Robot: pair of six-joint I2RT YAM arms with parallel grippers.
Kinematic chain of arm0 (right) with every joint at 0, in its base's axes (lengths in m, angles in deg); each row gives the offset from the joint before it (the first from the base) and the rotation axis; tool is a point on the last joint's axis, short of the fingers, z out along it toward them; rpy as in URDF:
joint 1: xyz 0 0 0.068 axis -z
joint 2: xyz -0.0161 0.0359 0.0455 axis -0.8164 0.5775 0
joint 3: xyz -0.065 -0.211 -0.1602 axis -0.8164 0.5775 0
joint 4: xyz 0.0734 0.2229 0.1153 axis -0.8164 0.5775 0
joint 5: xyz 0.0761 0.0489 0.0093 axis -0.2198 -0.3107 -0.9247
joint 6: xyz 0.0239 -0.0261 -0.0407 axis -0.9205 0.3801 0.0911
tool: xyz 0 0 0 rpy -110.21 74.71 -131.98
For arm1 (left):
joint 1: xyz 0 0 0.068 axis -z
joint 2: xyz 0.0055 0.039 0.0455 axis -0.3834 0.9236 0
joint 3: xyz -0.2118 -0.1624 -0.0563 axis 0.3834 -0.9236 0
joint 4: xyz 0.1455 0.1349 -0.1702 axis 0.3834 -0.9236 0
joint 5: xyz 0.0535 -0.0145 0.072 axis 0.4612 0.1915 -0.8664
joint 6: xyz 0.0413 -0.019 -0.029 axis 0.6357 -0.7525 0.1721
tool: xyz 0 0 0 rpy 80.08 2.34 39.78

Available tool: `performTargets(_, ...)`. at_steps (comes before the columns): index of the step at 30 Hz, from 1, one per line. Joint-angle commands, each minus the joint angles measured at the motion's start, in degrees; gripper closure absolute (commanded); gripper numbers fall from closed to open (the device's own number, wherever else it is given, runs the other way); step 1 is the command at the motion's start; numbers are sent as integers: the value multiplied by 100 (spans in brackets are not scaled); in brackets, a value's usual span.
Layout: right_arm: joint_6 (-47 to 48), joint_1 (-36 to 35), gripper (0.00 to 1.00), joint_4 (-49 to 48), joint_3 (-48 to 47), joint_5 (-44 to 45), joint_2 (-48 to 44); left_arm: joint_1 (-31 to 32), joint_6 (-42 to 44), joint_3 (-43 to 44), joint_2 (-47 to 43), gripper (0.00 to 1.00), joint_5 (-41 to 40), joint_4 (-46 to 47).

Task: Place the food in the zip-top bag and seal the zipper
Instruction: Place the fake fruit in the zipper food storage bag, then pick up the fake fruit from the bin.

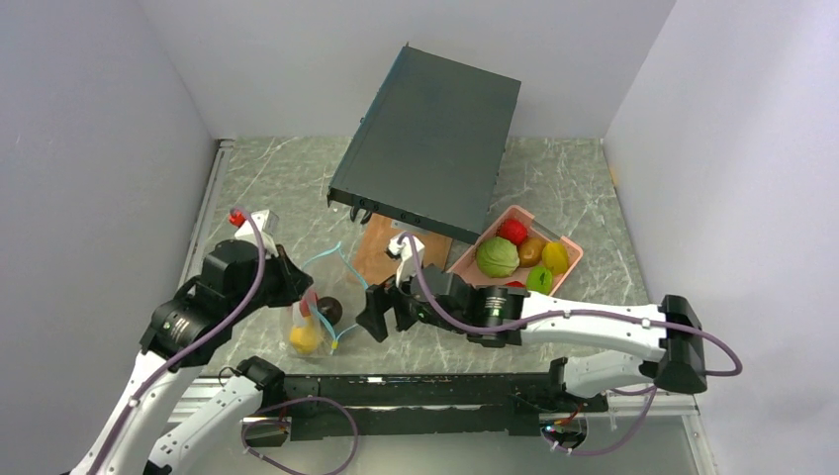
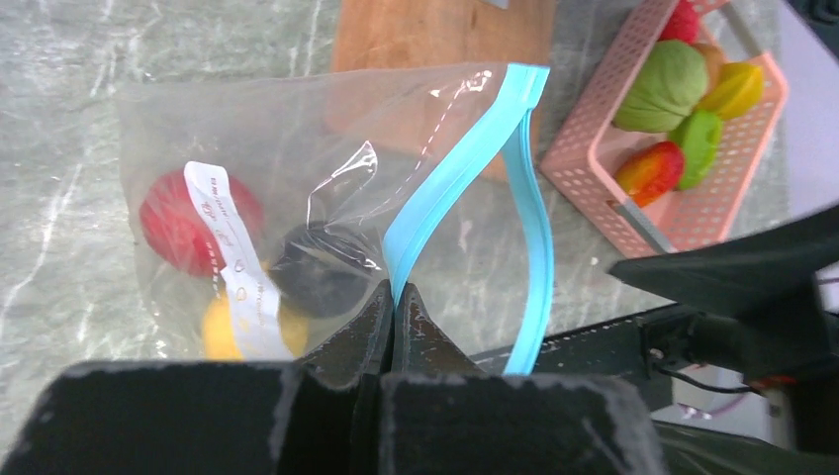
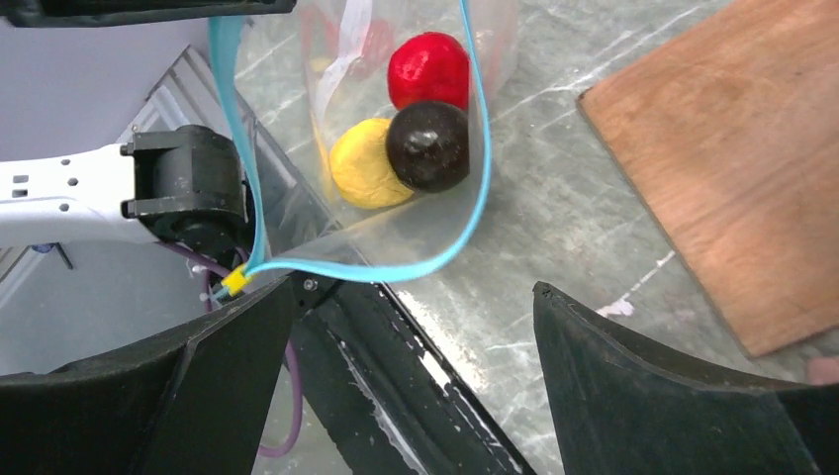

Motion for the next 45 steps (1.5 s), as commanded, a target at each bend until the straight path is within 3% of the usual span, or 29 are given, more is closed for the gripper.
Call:
performTargets(1, 76, -16, 9, 331, 52, 516, -604, 25, 439, 28, 321, 100, -520, 74)
performTargets(10, -374, 30, 7, 1463, 802, 1915, -2104, 19, 1098, -401, 297, 100, -820, 327)
performTargets(23, -1832, 341, 8, 2835, 1761, 2739, -3094, 24, 1364, -1031, 72, 100, -784, 827)
performTargets(30, -2189, 1403, 8, 3473, 1644, 2755, -2872, 24, 1451, -1165, -16, 100, -542, 1014)
performTargets(38, -2623, 2432, 13, 3592, 2008, 2542, -3315, 20, 1390, -1209, -206, 100, -643, 1044)
performTargets(45, -2064, 3955, 21, 2710, 2185, 1084, -2665, 22, 1332, -1188, -289, 100, -784, 974)
